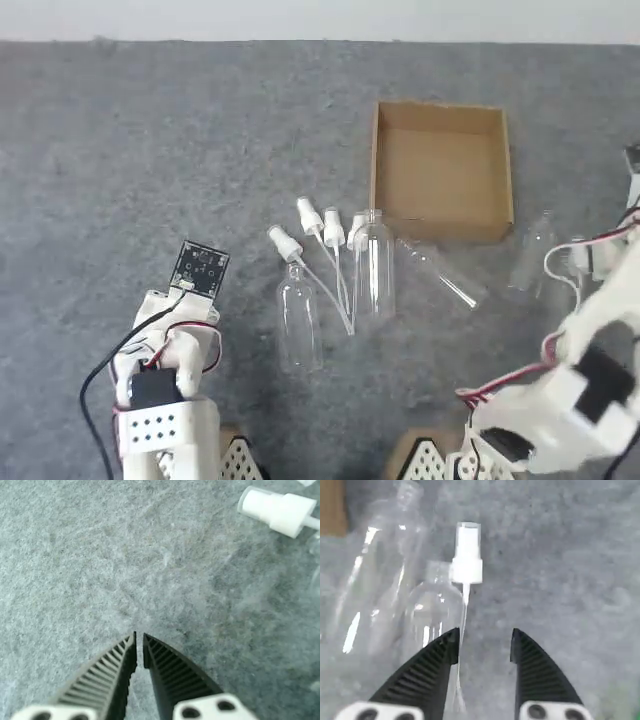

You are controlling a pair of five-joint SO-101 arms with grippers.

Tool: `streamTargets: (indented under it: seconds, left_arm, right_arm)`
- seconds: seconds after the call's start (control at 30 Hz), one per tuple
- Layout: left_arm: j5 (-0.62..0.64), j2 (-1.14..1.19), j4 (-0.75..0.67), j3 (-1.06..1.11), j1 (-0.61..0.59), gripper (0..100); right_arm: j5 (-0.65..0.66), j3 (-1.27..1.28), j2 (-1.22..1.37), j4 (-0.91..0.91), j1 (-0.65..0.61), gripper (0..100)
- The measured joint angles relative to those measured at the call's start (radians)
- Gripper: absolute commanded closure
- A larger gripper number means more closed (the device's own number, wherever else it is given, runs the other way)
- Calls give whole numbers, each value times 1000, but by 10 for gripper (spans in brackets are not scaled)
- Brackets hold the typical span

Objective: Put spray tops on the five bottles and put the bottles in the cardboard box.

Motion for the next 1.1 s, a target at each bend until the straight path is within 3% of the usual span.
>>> streamTargets:
  seconds: [0.37,0.57,0.7,0.97,1.1]
  left_arm:
    - [0,0,0,0,0,986]
    - [0,0,0,0,0,986]
    - [0,0,0,0,0,986]
    - [0,0,0,0,0,986]
    - [0,0,0,0,0,986]
  right_arm:
    - [-54,-181,325,-94,-54,863]
    - [-104,-226,385,-97,-81,873]
    - [-112,-232,433,-97,-94,995]
    - [-112,-269,445,-89,-60,993]
    - [-114,-370,427,25,-41,993]
